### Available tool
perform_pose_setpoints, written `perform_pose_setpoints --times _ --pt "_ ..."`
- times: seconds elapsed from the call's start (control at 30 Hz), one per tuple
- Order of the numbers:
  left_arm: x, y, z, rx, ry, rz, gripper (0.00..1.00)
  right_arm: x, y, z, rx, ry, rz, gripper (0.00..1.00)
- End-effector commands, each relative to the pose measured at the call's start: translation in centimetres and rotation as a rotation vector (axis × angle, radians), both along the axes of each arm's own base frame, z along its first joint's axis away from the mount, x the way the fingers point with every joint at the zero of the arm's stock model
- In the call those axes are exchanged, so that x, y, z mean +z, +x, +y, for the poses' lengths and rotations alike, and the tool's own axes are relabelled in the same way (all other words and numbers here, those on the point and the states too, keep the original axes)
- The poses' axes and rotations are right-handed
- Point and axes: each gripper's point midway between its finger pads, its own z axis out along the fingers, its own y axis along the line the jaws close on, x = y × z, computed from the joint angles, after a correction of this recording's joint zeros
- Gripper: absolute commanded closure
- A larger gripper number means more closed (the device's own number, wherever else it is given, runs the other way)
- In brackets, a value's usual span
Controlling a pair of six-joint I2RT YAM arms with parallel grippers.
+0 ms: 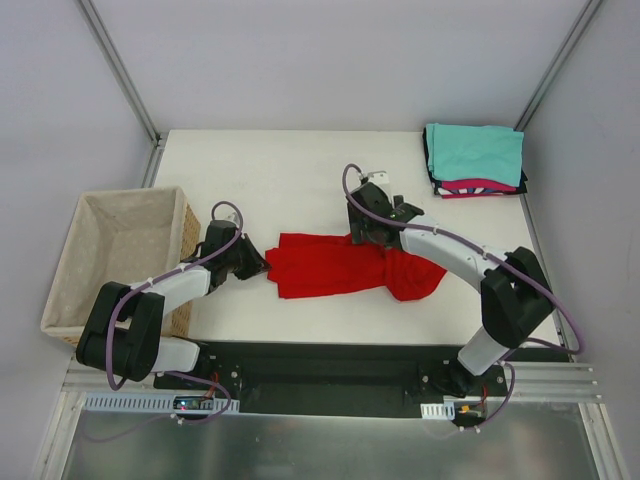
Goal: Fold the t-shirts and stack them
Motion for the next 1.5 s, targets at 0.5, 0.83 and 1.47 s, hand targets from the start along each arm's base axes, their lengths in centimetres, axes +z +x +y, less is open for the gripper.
perform_pose_setpoints --times 0.5,0.83,1.47 --pt "1.5 0.9 0.1 -0.012 0.013 -0.059 1.0 -2.7 3.6 4.3 0.064 0.035 0.097 0.23" --pt "1.3 0.9 0.1 -0.013 0.018 -0.051 1.0 -4.0 4.0 1.9 0.013 0.057 0.112 0.36" --pt "1.5 0.9 0.2 -0.011 0.018 -0.052 1.0 -3.4 4.3 0.4 -0.037 0.074 0.109 0.99"
